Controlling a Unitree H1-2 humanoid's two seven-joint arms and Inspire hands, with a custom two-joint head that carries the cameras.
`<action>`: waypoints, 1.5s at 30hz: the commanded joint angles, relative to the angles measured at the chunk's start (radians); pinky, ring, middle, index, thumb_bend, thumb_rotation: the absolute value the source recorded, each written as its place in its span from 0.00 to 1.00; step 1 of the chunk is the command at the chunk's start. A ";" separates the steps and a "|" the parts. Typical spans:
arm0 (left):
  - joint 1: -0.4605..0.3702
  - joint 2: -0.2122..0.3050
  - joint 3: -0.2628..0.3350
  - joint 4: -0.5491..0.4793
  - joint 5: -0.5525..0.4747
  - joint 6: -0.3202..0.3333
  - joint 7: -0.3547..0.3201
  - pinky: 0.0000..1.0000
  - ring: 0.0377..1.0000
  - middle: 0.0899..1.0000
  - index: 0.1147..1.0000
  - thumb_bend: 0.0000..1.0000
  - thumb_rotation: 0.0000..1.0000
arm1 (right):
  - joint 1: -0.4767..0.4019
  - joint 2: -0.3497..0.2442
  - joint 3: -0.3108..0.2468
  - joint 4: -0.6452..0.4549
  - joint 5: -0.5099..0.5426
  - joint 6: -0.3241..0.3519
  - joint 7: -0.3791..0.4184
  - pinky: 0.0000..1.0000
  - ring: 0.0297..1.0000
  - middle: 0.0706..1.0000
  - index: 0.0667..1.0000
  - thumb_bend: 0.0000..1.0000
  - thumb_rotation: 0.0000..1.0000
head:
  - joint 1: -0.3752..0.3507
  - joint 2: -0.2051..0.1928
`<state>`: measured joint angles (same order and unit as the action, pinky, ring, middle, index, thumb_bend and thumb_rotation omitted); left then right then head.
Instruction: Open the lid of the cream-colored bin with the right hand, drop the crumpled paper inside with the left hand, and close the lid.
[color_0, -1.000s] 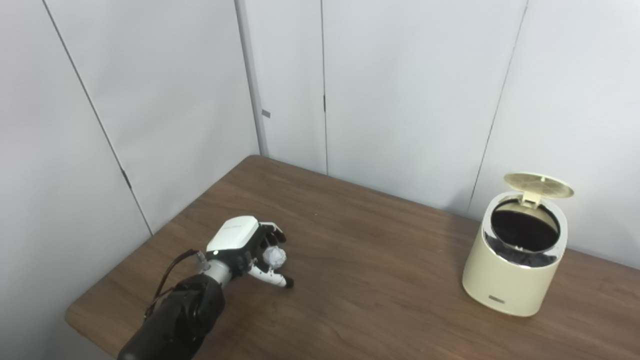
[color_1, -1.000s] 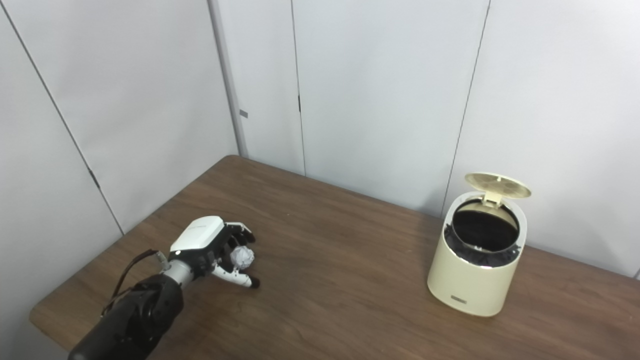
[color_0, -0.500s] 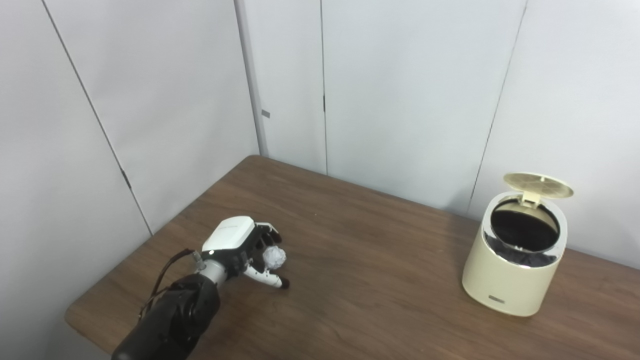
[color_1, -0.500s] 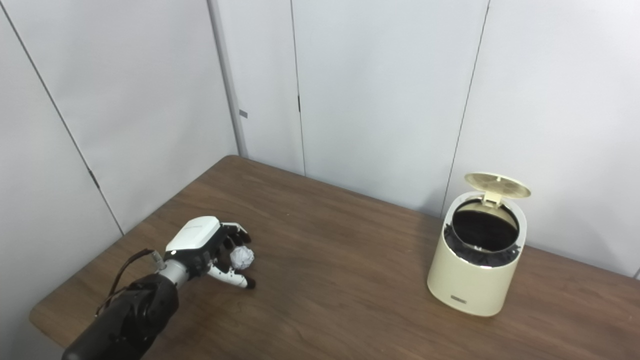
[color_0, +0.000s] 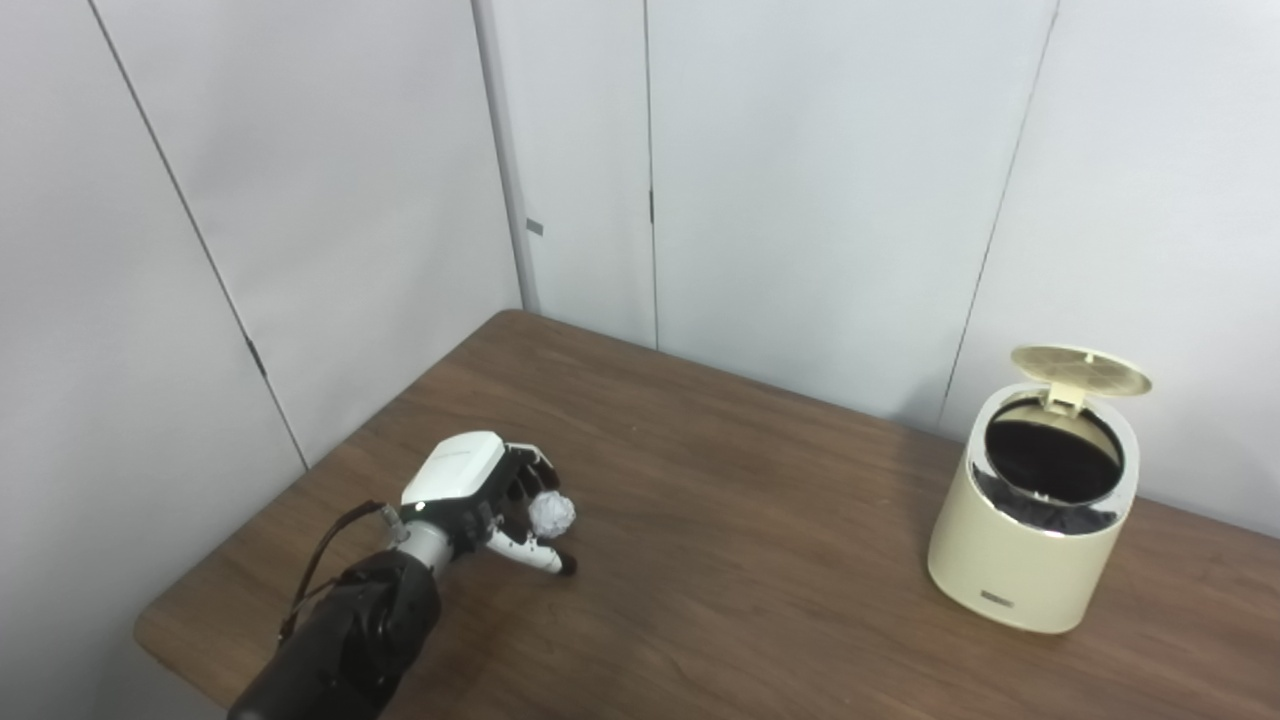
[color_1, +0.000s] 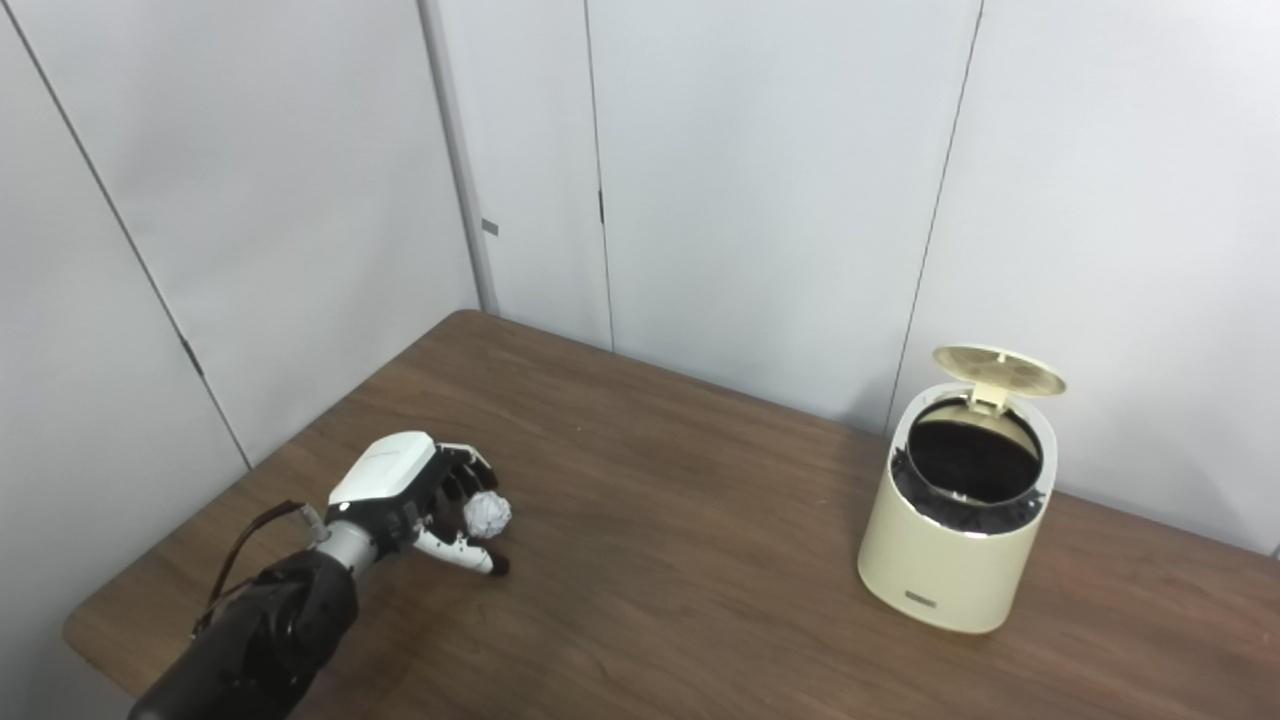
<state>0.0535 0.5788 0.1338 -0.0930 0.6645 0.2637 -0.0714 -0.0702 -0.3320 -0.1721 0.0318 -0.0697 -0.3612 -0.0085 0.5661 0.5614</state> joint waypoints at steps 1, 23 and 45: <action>0.020 0.006 0.004 0.036 0.000 0.023 0.009 0.51 0.54 0.54 0.57 0.94 0.00 | -0.016 -0.013 -0.013 -0.041 0.007 -0.019 -0.004 0.47 0.67 0.71 0.73 1.00 0.81 | -0.001 0.001; -0.001 -0.028 -0.026 0.092 -0.036 -0.030 0.134 0.38 0.40 0.41 0.46 0.50 0.00 | -0.008 -0.008 -0.017 -0.053 0.018 -0.012 -0.003 0.49 0.67 0.71 0.73 1.00 0.80 | -0.001 0.006; 0.001 -0.022 -0.031 0.045 -0.045 -0.052 0.140 0.35 0.39 0.41 0.46 0.50 0.00 | -0.006 0.006 -0.011 -0.056 -0.006 -0.018 -0.009 0.51 0.68 0.71 0.73 1.00 0.80 | -0.017 -0.002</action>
<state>0.0436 0.5504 0.1121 -0.0349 0.6216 0.2135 0.0823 -0.0618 -0.3208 -0.1745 0.0100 -0.0741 -0.3582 -0.0063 0.5492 0.5584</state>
